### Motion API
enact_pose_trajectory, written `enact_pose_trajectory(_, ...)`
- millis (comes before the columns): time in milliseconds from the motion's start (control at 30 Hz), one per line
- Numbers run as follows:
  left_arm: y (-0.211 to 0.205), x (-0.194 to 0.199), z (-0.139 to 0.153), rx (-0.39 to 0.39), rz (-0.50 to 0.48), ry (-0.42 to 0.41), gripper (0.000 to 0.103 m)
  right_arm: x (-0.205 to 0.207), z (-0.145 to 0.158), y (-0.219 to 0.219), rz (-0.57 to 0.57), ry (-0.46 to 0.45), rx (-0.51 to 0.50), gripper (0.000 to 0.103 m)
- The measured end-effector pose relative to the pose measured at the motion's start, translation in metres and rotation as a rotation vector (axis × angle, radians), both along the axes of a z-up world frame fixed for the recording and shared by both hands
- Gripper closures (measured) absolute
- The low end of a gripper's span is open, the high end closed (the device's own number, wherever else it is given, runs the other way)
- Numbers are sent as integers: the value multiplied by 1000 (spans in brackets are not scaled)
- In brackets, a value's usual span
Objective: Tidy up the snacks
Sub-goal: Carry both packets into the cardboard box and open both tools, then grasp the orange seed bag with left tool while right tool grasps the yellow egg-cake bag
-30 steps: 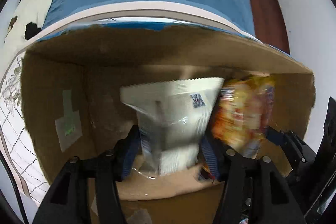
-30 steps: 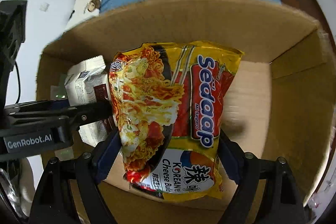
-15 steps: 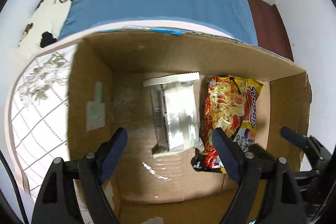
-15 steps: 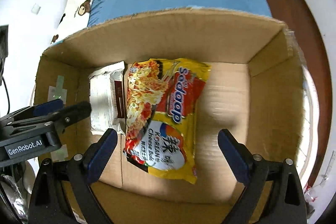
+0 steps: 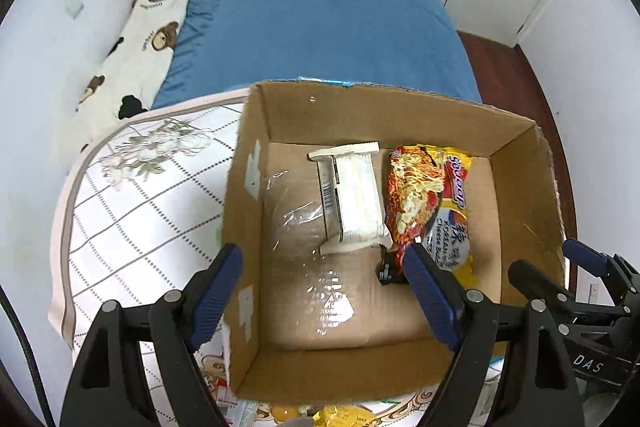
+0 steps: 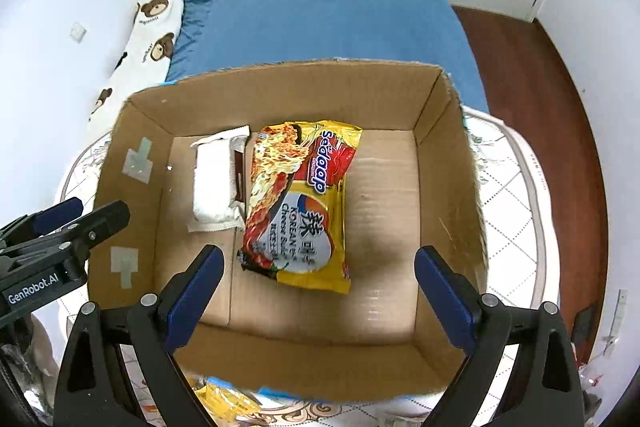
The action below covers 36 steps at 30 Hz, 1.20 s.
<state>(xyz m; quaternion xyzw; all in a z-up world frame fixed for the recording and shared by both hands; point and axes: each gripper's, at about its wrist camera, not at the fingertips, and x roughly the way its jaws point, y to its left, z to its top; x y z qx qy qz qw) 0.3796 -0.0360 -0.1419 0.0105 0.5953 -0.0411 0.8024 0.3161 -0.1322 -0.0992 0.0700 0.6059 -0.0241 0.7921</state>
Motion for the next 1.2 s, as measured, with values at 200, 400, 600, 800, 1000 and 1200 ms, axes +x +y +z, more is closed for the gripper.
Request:
enact_pose_trajectory(200, 4, -36, 29, 9, -9, -85, 21, -33, 35, 9, 2, -97, -25, 5)
enact_pose_trajectory(400, 3, -69, 52, 14, -22, -144, 21, -62, 61, 18, 2, -158, -16, 5)
enact_pose_trajectory(600, 8, -100, 55, 11, -15, -156, 21, -97, 75, 26, -12, -188, 55, 5)
enact_pose_trajectory(800, 37, -157, 23, 40, 30, -100, 21, -144, 37, 49, 17, -78, 144, 5)
enact_pose_trajectory(1000, 87, -229, -52, 95, 115, 118, 21, -197, -54, 90, 89, 173, 211, 5)
enact_pose_trajectory(1200, 147, -294, -129, 57, 310, 339, 21, -252, -151, 107, -66, 528, 479, 5)
